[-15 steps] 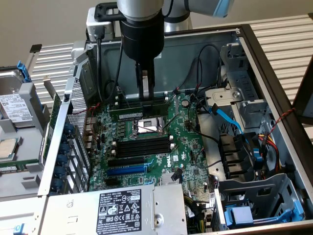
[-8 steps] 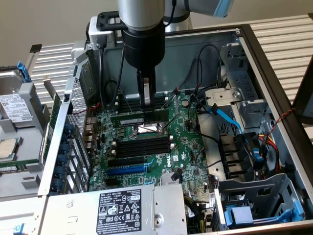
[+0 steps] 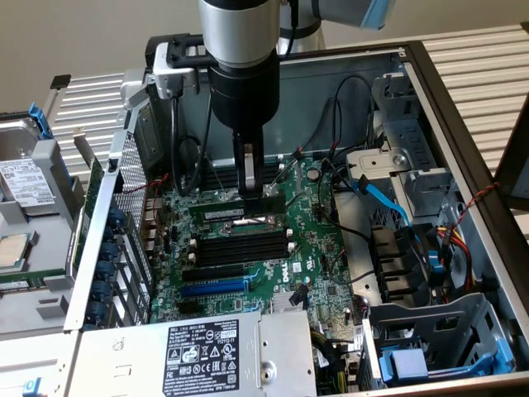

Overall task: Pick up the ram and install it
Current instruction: 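Insert the ram into the slot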

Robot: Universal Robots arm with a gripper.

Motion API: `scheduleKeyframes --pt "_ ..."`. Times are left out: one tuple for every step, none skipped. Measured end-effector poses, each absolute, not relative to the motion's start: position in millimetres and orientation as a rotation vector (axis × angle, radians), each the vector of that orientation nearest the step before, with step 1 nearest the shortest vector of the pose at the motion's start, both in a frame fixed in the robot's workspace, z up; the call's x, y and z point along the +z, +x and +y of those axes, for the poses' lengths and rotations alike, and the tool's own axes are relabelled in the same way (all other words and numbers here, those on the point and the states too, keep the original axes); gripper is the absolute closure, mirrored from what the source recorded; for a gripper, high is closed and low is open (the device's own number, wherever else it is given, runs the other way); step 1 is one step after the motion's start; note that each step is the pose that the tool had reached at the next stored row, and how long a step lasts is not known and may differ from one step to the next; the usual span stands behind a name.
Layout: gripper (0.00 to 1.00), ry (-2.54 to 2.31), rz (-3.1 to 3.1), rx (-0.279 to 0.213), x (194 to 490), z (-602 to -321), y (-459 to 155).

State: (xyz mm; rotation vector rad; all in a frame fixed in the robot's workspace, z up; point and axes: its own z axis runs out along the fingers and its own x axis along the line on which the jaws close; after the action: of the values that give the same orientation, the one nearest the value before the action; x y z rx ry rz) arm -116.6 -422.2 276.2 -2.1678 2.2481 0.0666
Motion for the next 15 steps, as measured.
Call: scheduleKeyframes --pt "0.88 -2.168 2.248 0.066 275.4 -422.2 -116.6" --pt "0.88 -2.168 2.248 0.066 274.6 -422.4 -116.6" --pt "0.88 -2.168 2.248 0.066 273.8 -422.8 -116.6" --pt "0.88 -2.168 2.248 0.066 273.1 -423.2 -116.6" --pt "0.88 -2.168 2.248 0.066 272.3 -423.6 -116.6" --pt "0.88 -2.168 2.248 0.066 271.2 -423.7 -116.6" --pt "0.88 -2.168 2.248 0.066 270.1 -423.7 -116.6" --pt "0.88 -2.168 2.249 0.066 268.8 -423.7 -116.6" --pt "0.88 -2.168 2.249 0.066 267.2 -423.7 -116.6" --pt "0.88 -2.168 2.249 0.065 265.4 -423.7 -116.6" --pt "0.88 -2.169 2.249 0.065 263.6 -423.7 -116.6" --pt "0.88 -2.169 2.249 0.064 261.9 -423.7 -116.6" --pt "0.88 -2.169 2.249 0.064 260.4 -423.7 -116.6" --pt "0.88 -2.169 2.249 0.064 258.9 -423.7 -116.6" --pt "0.88 -2.169 2.25 0.063 257.5 -423.7 -116.6"
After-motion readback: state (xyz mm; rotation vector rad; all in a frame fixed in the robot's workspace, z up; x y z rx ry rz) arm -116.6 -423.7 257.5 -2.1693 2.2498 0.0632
